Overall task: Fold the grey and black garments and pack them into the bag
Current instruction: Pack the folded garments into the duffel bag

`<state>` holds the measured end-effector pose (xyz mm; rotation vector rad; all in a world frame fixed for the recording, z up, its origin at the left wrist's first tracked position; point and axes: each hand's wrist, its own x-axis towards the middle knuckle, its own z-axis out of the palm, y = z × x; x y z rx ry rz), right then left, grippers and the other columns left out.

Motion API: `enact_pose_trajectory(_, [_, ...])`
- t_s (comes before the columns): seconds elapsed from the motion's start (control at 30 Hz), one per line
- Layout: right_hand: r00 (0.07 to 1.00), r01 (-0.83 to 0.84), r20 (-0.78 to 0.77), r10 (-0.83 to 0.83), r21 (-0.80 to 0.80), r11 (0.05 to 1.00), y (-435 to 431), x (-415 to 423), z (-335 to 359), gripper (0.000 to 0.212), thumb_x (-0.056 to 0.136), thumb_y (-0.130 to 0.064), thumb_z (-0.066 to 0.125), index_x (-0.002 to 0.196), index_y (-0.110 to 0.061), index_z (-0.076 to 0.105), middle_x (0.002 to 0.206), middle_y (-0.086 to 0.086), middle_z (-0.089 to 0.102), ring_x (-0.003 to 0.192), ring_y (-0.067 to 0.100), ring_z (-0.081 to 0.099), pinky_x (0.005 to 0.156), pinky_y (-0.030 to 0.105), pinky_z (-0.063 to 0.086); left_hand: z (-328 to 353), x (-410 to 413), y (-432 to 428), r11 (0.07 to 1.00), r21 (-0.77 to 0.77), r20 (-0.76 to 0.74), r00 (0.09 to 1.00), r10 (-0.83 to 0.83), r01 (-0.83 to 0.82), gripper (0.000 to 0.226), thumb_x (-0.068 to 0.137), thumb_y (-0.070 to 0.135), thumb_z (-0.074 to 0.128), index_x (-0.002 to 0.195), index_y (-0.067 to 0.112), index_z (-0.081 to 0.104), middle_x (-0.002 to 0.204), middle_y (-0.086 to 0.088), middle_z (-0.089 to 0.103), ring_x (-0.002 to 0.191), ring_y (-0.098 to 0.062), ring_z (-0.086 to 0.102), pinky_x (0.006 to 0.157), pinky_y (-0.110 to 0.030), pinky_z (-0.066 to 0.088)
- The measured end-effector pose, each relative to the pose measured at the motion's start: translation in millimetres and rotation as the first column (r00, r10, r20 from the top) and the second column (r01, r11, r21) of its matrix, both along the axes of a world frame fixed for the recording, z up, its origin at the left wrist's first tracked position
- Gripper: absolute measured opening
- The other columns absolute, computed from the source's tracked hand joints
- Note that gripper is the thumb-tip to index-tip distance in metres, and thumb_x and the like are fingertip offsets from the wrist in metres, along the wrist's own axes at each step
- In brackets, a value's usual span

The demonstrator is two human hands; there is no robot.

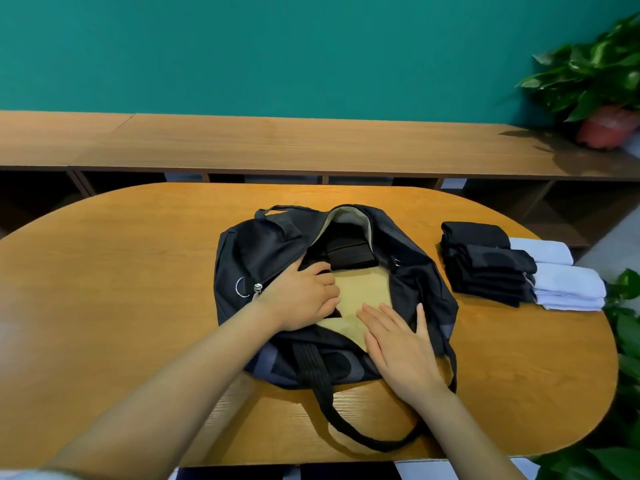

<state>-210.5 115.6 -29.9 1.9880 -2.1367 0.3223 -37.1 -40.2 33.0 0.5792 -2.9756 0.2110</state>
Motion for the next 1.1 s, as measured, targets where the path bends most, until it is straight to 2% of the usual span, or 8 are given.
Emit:
enact_pose_trajectory(0.3, [0.997,-0.046,0.054,0.063,-0.273,0.961,-25,10,51,0.023,0.094,-0.031,0.052,0.11,-0.023,0.067,0.108,-0.008,0.066,0.1,0.015,0.062,0.105,0.042,0.032,14,15,1,0.997,0.052,0.079,0.995,-0.058,0.054,0.068,0.093,0.05,0.005,0.115,0.027,0.065,0.123,0.01,0.06,0.144,-0.017,0.029,0.115,-0.037,-0.018])
enact_pose_trajectory(0.4, [0.997,0.066,0.07,-0.044,-0.343,0.937,-67,-6,84,0.035,0.089,-0.034,0.062,0.12,-0.018,0.059,0.119,0.0,0.058,0.107,0.023,0.054,0.089,0.039,0.043,27,1,0,0.997,-0.071,-0.028,0.999,-0.045,0.043,0.043,0.096,0.044,0.033,0.112,0.025,0.069,0.139,-0.001,0.054,0.142,-0.024,0.034,0.118,-0.042,-0.002])
enact_pose_trajectory(0.47, [0.984,0.178,0.055,-0.17,-0.269,0.947,-100,-14,100,0.051,0.087,-0.046,0.062,0.129,-0.018,0.054,0.125,0.002,0.056,0.111,0.025,0.052,0.088,0.041,0.043,37,-5,-10,0.982,-0.124,-0.155,0.98,0.122,-0.142,0.024,0.091,0.036,0.057,0.11,0.026,0.07,0.155,-0.009,0.034,0.146,-0.032,0.023,0.12,-0.05,0.005])
enact_pose_trajectory(0.57, [0.958,0.287,-0.005,-0.287,0.039,0.957,-136,-24,109,0.064,0.085,-0.059,0.06,0.135,-0.021,0.047,0.13,0.001,0.055,0.119,0.027,0.049,0.098,0.045,0.04,51,-5,-28,0.916,-0.019,-0.058,0.915,0.4,-0.401,0.045,0.092,0.032,0.059,0.136,0.032,0.051,0.163,-0.006,0.01,0.148,-0.036,0.002,0.117,-0.059,-0.005])
enact_pose_trajectory(0.67, [0.961,0.275,-0.015,-0.276,0.156,0.949,-152,-38,120,0.033,0.095,-0.029,0.056,0.126,-0.021,0.056,0.114,0.002,0.064,0.109,0.026,0.058,0.111,0.049,0.028,64,2,-49,0.886,-0.024,-0.046,0.886,0.462,-0.464,0.065,0.088,0.011,0.058,0.148,0.025,0.035,0.158,0.003,0.026,0.148,-0.028,0.014,0.114,-0.064,-0.009])
enact_pose_trajectory(0.83, [0.968,0.249,0.09,-0.233,-0.325,0.912,-154,-57,153,0.026,0.095,-0.004,0.049,0.112,-0.012,0.067,0.073,0.008,0.068,0.08,0.033,0.062,0.112,0.05,0.024,91,9,-63,0.865,-0.219,-0.378,0.857,0.351,-0.451,0.063,0.071,-0.003,0.072,0.13,0.015,0.06,0.141,-0.001,0.054,0.133,-0.029,0.044,0.115,-0.062,0.005])
enact_pose_trajectory(0.93, [0.974,0.223,0.094,-0.206,-0.238,0.945,-147,-57,146,0.024,0.096,-0.008,0.049,0.111,-0.015,0.066,0.072,0.005,0.067,0.075,0.029,0.062,0.114,0.048,0.023,83,9,-58,0.895,-0.282,-0.37,0.9,0.23,-0.345,0.059,0.063,-0.002,0.075,0.12,0.012,0.066,0.14,-0.007,0.054,0.131,-0.031,0.046,0.114,-0.063,0.018])
enact_pose_trajectory(1.1, [0.982,0.184,0.099,-0.164,-0.249,0.951,-139,-54,132,0.023,0.096,-0.01,0.051,0.111,-0.017,0.067,0.081,0.003,0.072,0.079,0.027,0.065,0.113,0.05,0.025,47,-34,-33,0.925,-0.3,-0.068,0.963,-0.262,0.231,0.041,0.076,0.008,0.072,0.117,0.016,0.069,0.139,-0.009,0.055,0.129,-0.027,0.05,0.111,-0.04,0.031])
